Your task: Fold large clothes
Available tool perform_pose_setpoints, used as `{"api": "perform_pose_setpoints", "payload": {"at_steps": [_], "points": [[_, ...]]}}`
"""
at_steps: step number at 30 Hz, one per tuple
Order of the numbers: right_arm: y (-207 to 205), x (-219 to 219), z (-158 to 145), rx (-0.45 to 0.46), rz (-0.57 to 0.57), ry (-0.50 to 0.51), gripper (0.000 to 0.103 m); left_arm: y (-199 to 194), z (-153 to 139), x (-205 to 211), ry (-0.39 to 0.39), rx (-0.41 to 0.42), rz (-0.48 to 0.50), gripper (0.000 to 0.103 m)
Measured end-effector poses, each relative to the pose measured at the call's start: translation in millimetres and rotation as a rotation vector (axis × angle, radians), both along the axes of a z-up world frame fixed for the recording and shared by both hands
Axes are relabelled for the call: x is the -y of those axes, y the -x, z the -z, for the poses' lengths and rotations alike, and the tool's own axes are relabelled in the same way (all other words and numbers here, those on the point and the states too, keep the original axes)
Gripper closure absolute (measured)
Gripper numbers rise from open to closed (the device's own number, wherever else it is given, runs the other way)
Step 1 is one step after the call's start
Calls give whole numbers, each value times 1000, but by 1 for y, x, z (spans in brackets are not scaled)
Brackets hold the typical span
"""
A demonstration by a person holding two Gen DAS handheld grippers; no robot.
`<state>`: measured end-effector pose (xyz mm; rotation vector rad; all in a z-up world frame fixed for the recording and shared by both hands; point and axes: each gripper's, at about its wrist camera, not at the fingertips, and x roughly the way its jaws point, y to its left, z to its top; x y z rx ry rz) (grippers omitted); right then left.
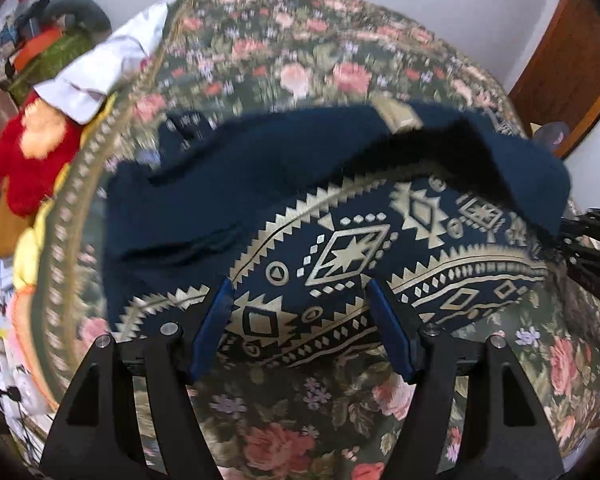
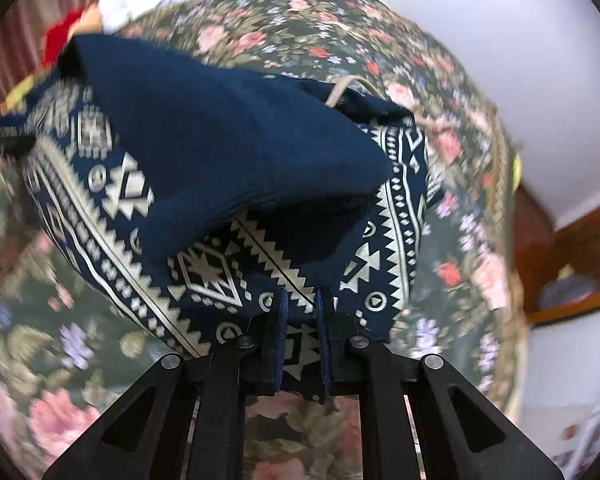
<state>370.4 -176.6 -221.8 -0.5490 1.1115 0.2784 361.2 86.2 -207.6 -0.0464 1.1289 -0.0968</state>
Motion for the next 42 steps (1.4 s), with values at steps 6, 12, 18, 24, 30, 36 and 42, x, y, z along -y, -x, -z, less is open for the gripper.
{"api": "perform_pose_setpoints", "payload": {"at_steps": [6, 12, 18, 24, 30, 36, 42], "points": [[8, 5, 2, 102, 13, 127, 58, 0, 11, -8, 60, -28, -28, 33], [-7, 47, -7, 131, 135, 59, 5, 4, 13, -14, 38, -38, -24, 33], [1, 44, -35, 166, 108, -48, 5, -5, -1, -12, 5, 0, -18, 33], [-21, 0, -33, 198, 59, -45, 5, -45, -11, -11, -30, 30, -50, 33], [-90, 7, -42, 235, 201, -69, 5, -95, -35, -25, -109, 96, -94, 33], [-134, 37, -60, 329, 385, 38, 5, -122, -63, -54, -225, 165, -165, 33], [-115, 26, -79, 283, 272, -130, 5, -103, -67, -64, -157, 149, -98, 33]]}}
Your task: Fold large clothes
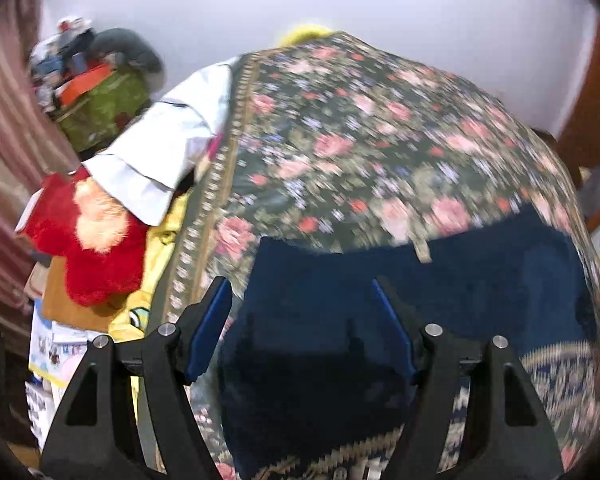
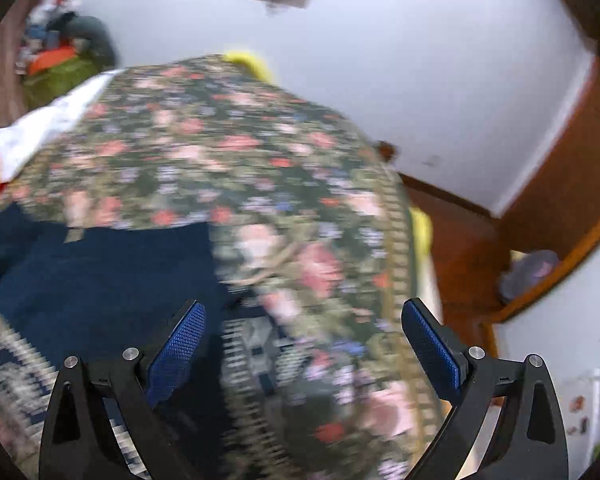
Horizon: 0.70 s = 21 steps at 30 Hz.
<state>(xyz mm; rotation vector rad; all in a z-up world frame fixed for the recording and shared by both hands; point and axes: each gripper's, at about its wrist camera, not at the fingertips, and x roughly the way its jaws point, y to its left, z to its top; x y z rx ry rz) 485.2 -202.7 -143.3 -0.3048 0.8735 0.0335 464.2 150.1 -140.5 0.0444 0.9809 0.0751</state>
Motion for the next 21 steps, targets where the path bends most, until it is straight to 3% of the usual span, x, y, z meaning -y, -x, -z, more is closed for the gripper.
{"api": "perform_pose_setpoints", "payload": {"at_steps": [3, 7, 11, 14, 17, 21], "points": [[14, -29, 7, -83, -112, -96, 5, 15, 26, 17, -7, -80, 77, 33], [25, -65, 29, -240, -226, -221, 5, 33, 64, 40, 52, -180, 146, 33], [28, -87, 73, -393, -245, -153, 4, 44, 88, 43, 21, -181, 138, 29], [36, -76, 81, -374, -252, -178, 0, 49, 90, 33, -2, -168, 113, 28], [42, -68, 78, -362, -251, -141, 0, 56, 91, 17, -81, -165, 74, 26], [58, -56, 75, -343, -273, -104, 0, 67, 99, -12, -74, -174, 24, 24]]}}
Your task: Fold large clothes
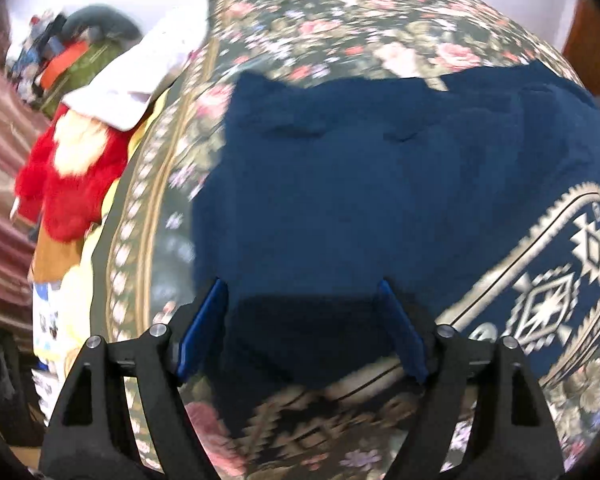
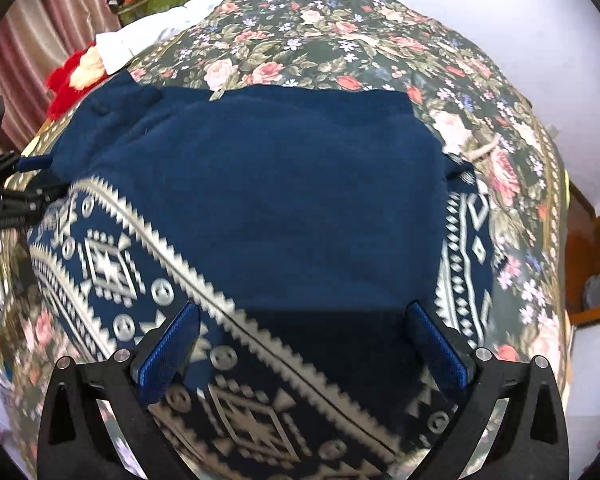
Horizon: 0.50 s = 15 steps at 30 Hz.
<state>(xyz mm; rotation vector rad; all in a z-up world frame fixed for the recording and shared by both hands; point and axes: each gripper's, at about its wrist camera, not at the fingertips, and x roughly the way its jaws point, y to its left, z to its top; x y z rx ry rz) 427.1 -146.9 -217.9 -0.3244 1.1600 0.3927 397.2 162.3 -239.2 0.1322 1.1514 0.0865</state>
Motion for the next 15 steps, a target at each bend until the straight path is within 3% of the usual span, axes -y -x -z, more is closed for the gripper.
{"api": "perform_pose_setpoints", "payload": {"at_steps": [3, 5, 9, 13, 15], "points": [[1, 11, 1, -1, 27, 33, 0, 14, -2, -17, 41, 12, -42, 23], [1, 23, 2, -39, 58, 7, 0, 25, -7, -26, 91, 26, -83, 24], [-1, 36, -8, -80, 139, -5, 0, 45, -20, -32, 118, 57, -133, 24], [1, 29, -38, -58, 136, -97, 0, 63, -29, -38, 247, 74, -217, 24], [4, 17, -55, -35, 114, -145, 0, 73, -27, -40, 350, 67, -255, 24]]}}
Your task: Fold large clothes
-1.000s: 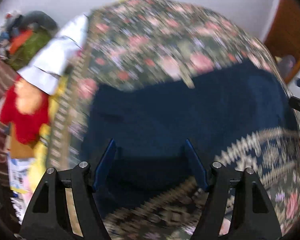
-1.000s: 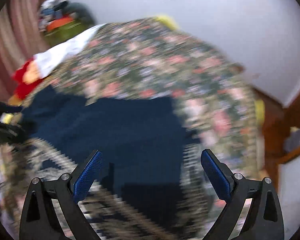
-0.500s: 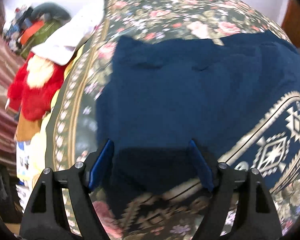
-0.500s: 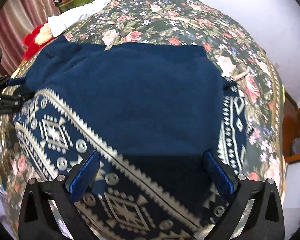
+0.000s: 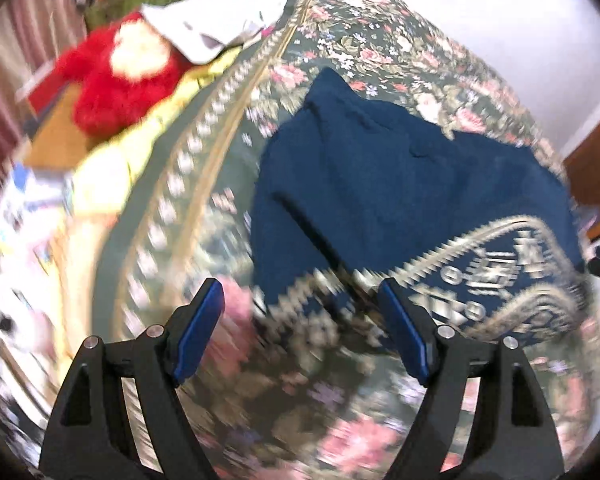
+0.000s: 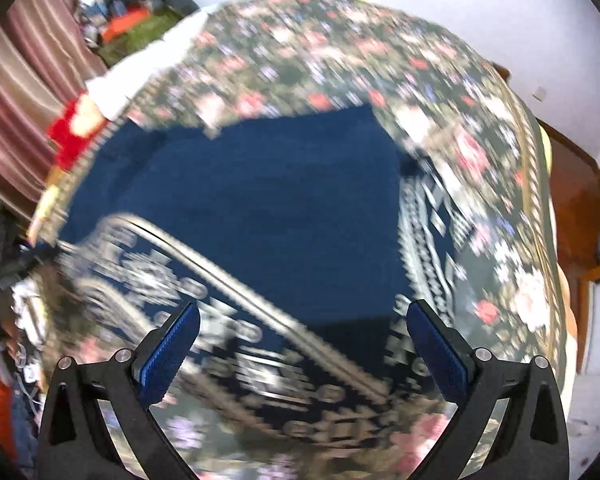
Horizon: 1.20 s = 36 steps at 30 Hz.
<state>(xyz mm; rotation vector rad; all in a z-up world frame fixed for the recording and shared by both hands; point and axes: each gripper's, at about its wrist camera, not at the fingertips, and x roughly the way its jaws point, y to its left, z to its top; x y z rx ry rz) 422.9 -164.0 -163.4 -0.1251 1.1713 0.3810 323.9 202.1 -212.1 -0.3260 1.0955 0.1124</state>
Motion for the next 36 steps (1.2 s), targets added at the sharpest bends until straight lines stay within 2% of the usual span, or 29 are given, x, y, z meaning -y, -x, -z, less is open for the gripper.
{"api": "perform_pose_setpoints", "payload": {"at_steps": [3, 6, 8, 11, 12, 14, 19, 23, 33, 36], "points": [[1, -27, -12, 37, -41, -29, 0, 10, 7, 4, 122, -12, -34, 24], [3, -56, -4, 54, -85, -2, 0, 18, 7, 13, 147, 5, -71, 24], [4, -70, 10, 41, -114, 36, 0, 22, 7, 13, 197, 18, -96, 24], [3, -85, 46, -17, -141, 120, 0, 28, 15, 10, 415, 13, -124, 24], [2, -85, 58, -44, -139, 124, 0, 30, 20, 11, 468, 7, -134, 24], [3, -81, 65, -30, -131, 103, 0, 28, 29, 13, 526, -15, -140, 24], [5, -79, 63, -24, -158, 101, 0, 16, 59, 13, 621, -74, -199, 24], [10, -78, 64, -7, -174, 100, 0, 2, 71, 10, 690, -47, -249, 24], [15, -77, 65, 13, -195, 88, 0, -46, 78, 17, 756, 33, -343, 24], [17, -77, 66, 21, -203, 93, 0, -67, 78, 24, 714, 46, -347, 24]]}}
